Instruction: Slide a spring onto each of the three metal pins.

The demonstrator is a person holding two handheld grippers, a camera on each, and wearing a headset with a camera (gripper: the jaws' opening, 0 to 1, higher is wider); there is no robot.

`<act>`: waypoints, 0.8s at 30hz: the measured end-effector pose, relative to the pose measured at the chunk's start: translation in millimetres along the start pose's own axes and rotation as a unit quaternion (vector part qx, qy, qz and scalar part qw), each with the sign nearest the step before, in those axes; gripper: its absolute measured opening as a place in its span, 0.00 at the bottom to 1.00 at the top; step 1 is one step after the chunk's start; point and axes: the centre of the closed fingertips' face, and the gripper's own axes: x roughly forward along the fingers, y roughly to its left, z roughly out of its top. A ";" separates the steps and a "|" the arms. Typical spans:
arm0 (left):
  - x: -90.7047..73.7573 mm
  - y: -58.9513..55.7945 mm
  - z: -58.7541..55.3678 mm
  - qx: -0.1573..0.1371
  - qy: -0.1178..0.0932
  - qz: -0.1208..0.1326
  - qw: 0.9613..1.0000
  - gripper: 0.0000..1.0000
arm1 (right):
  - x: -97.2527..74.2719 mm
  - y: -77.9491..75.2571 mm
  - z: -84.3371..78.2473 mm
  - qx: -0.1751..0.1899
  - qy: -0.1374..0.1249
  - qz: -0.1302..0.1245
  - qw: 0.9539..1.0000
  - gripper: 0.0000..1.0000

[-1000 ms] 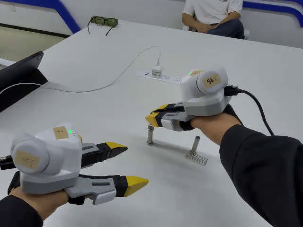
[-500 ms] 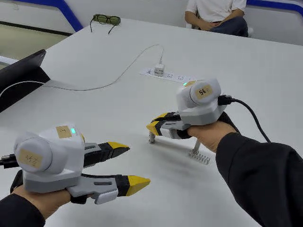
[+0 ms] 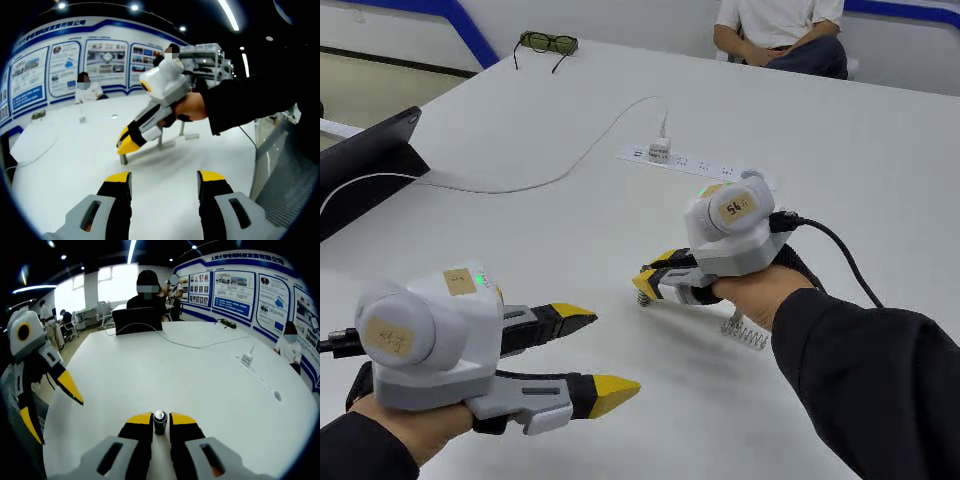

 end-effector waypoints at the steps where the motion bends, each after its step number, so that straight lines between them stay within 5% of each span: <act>1: 0.0 -0.2 -0.1 0.000 0.000 0.000 1.000 0.54 | -0.2 -0.3 0.0 -0.001 0.000 -0.001 1.000 0.14; 24: 0.5 -2.2 0.3 0.005 0.005 -0.004 1.000 0.54 | -39.2 -2.9 12.0 0.003 -0.030 -0.016 0.999 0.17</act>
